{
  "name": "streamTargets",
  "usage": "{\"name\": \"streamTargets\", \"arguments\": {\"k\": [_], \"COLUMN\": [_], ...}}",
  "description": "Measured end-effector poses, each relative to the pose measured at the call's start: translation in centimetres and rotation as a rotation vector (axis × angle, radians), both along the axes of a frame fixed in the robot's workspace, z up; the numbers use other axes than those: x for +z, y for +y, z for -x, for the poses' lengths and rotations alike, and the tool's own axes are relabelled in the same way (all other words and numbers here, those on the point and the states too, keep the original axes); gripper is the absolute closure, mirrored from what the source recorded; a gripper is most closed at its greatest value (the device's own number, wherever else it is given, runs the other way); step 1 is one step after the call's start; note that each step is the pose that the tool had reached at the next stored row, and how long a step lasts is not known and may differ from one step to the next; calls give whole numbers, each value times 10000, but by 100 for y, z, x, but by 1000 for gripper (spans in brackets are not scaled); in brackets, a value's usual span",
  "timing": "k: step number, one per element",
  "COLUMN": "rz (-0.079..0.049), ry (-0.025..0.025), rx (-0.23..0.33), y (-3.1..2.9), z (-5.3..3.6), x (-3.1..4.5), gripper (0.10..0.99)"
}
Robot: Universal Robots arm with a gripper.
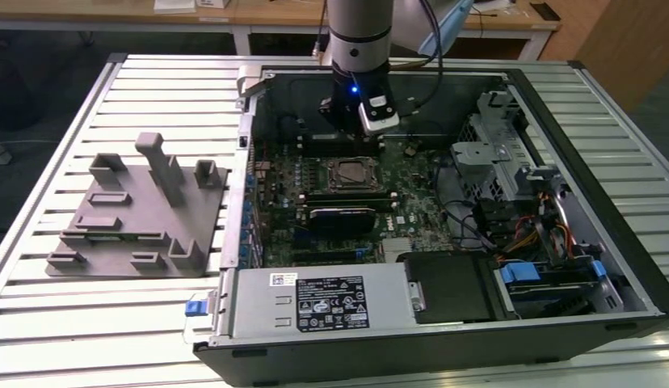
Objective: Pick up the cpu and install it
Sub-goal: 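Install the first cpu locking lever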
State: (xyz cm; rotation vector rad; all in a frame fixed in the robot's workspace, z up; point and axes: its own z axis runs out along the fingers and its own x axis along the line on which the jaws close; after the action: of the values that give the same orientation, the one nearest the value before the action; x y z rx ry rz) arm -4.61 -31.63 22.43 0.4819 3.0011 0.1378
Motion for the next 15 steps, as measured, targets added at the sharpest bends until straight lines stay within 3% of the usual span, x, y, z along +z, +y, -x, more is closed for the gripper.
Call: {"name": "streamTargets", "arguments": {"k": [6,11,15], "rz": [416,445,483], "ry": [266,311,468], "rx": [-9,-23,-21], "y": [-11,-81,-135], "z": [-15,-15,-15], "x": [-4,-22,-42], "gripper": [980,980,980]}}
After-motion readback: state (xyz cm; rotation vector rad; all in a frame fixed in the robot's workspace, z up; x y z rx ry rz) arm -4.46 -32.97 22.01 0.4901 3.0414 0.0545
